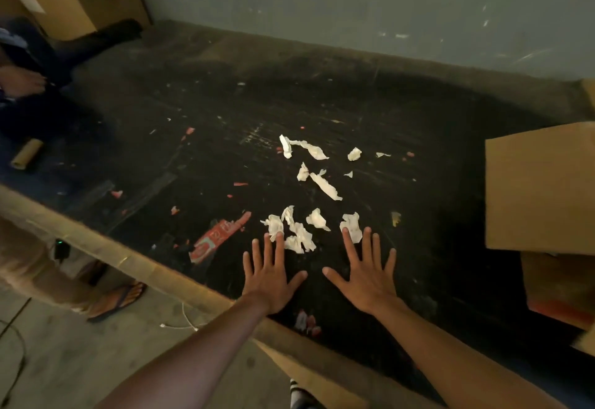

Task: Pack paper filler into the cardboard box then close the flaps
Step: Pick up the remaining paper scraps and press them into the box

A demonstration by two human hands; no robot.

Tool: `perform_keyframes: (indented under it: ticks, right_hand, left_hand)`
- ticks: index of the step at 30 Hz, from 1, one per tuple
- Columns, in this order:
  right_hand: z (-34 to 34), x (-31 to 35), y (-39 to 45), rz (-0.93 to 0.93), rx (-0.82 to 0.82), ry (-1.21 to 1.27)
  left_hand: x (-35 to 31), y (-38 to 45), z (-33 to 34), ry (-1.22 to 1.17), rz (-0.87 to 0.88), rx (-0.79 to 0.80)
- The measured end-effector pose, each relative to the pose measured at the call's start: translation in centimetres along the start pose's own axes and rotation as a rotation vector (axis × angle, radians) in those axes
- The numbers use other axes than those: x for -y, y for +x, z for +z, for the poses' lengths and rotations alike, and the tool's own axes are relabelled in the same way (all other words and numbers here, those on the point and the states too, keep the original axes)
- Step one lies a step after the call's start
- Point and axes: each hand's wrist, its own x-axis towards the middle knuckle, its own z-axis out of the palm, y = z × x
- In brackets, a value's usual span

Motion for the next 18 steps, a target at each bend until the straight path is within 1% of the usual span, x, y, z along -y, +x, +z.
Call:
perform_keyframes:
  ticks: [4, 7, 9, 10, 11, 13, 14, 15, 18]
  right_hand:
    - [-0.4, 2.0, 5.6, -0.019, -0.066, -0.028]
    - [-1.6, 3.4, 9.7, -0.05, -0.062, -0.024]
    - [-2.6, 3.8, 11.7, -0.102, -0.091, 0.103]
    - [-3.2, 3.8, 12.5, -0.119, -0.154, 0.218]
    - [-3.9, 3.5, 13.3, -0.113, -0.257, 0.336]
    - [-5.6, 2.2, 15.2, 0.0, -0.454, 0.507]
    - [-6.5, 1.2, 16.3, 0.084, -0.508, 0.546]
    - [-7.3, 0.0, 17.6, 0.17, -0.524, 0.561]
    - [-9.2, -3.8, 21.1, 0.354, -0.437, 0.542]
  left_hand:
    - [-0.1, 6.0, -1.7, 0.059, 0.11, 0.001]
    - [-0.7, 10.0, -3.4, -0.002, 0.229, -0.028]
    - [-0.9, 11.9, -4.9, -0.173, 0.3, -0.097]
    - [-0.7, 12.7, -5.8, -0.253, 0.305, -0.15]
    - [-0.3, 13.6, -6.6, -0.309, 0.287, -0.214]
    - [0.7, 15.7, -8.0, -0.359, 0.23, -0.33]
    - [1.3, 17.0, -8.6, -0.382, 0.206, -0.359]
    - [1.8, 18.3, -9.0, -0.414, 0.182, -0.355]
    - [2.6, 22.6, -9.9, -0.504, 0.118, -0.256]
